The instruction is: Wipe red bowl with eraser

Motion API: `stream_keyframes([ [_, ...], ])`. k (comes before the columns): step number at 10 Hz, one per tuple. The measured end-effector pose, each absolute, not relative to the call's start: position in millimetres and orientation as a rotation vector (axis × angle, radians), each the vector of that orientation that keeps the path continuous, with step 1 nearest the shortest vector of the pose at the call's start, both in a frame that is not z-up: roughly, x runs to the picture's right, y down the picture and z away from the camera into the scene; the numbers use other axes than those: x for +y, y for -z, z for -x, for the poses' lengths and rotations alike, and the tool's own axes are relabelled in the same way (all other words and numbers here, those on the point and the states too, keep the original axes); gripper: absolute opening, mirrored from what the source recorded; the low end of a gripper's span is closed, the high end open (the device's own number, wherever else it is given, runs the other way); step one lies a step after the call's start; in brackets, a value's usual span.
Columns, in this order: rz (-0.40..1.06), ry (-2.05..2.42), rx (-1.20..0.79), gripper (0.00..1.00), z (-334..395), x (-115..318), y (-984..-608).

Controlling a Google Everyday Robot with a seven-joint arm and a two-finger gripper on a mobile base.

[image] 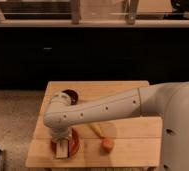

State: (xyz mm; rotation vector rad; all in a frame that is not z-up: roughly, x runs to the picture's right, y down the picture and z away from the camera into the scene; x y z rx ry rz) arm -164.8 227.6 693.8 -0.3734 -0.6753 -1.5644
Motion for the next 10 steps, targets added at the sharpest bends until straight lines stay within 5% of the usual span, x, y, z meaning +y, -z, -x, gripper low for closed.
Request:
stream_keyframes([
  [10, 0.366, 1.565, -0.67, 0.0, 163, 224, -727],
])
